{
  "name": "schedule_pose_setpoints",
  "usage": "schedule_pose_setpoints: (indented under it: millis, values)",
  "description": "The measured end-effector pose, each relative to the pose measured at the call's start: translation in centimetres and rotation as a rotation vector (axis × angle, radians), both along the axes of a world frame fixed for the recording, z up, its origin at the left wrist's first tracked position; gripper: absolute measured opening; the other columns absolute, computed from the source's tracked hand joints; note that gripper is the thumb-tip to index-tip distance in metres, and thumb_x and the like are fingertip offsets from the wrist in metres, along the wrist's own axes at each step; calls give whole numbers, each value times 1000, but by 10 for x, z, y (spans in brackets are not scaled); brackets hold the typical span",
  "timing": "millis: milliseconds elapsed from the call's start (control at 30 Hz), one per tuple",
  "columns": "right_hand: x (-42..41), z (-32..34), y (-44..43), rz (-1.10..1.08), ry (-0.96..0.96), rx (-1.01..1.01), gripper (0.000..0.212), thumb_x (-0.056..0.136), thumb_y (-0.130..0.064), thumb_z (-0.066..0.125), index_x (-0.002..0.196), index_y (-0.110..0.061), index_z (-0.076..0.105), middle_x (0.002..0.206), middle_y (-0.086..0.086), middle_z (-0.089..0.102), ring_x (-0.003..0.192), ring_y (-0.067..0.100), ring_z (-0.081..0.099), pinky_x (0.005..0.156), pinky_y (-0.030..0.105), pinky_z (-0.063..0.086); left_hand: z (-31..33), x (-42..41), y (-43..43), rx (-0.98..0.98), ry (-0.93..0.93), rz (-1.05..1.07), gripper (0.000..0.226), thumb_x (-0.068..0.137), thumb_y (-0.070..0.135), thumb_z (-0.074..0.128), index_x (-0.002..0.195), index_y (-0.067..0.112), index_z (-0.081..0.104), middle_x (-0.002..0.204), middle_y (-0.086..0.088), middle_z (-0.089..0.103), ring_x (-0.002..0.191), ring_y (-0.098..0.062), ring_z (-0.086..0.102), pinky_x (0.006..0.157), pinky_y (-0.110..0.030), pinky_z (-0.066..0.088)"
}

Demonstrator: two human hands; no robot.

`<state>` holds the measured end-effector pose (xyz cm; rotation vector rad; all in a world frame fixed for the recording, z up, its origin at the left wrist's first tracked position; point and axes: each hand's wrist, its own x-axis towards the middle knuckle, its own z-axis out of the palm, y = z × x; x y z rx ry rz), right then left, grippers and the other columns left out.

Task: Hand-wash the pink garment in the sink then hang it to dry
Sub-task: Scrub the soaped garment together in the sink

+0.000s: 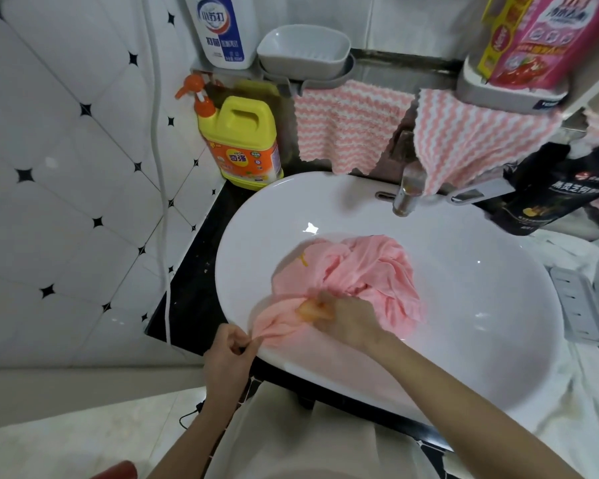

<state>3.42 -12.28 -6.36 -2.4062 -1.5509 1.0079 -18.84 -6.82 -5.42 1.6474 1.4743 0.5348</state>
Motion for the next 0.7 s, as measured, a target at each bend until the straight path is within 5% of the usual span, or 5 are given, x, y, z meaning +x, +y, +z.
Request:
schedule_pose_setpoints:
  millis: [133, 300, 500, 600, 700]
  values:
    - [-37, 19, -15, 99, 296, -25, 42, 89, -51, 53, 125, -30, 49, 128, -1, 56, 116, 22, 53, 85, 29, 41, -1, 1, 0, -34, -42, 36, 25, 75, 9, 77, 75, 10, 51, 68, -1, 59, 66, -2, 57, 60, -14, 43]
    - [2, 6, -15, -41, -41, -97, 47, 93, -48, 45, 137, -31, 41, 131, 2, 52, 117, 27, 53, 89, 33, 44, -4, -3, 4, -38, -30, 17, 27, 76, 7, 76, 75, 12, 50, 68, -2, 59, 65, 0, 56, 59, -9, 42]
    - [-44, 41, 1, -28, 525, -3, 42, 89, -45, 58, 128, -29, 53, 129, -6, 58, 117, 12, 51, 91, 17, 38, -5, -7, -3, 165, 113, -113, 37, 74, 13, 78, 65, 25, 44, 56, 5, 51, 58, -16, 50, 52, -18, 36]
    - [-50, 14, 25, 9, 223, -29, 43, 91, -50, 50, 129, -30, 49, 124, 0, 61, 116, 25, 56, 89, 34, 41, -7, -7, -3, 270, 174, -232, 54, 71, 10, 80, 63, 37, 35, 53, 11, 42, 53, -15, 43, 50, -23, 30]
    - [-20, 13, 32, -97, -47, -34, 36, 94, -46, 44, 123, -27, 50, 110, 2, 65, 101, 27, 61, 75, 34, 41, -10, -7, 1, 308, 188, -279, 56, 71, 12, 81, 64, 38, 32, 52, 15, 39, 51, -11, 41, 50, -23, 29]
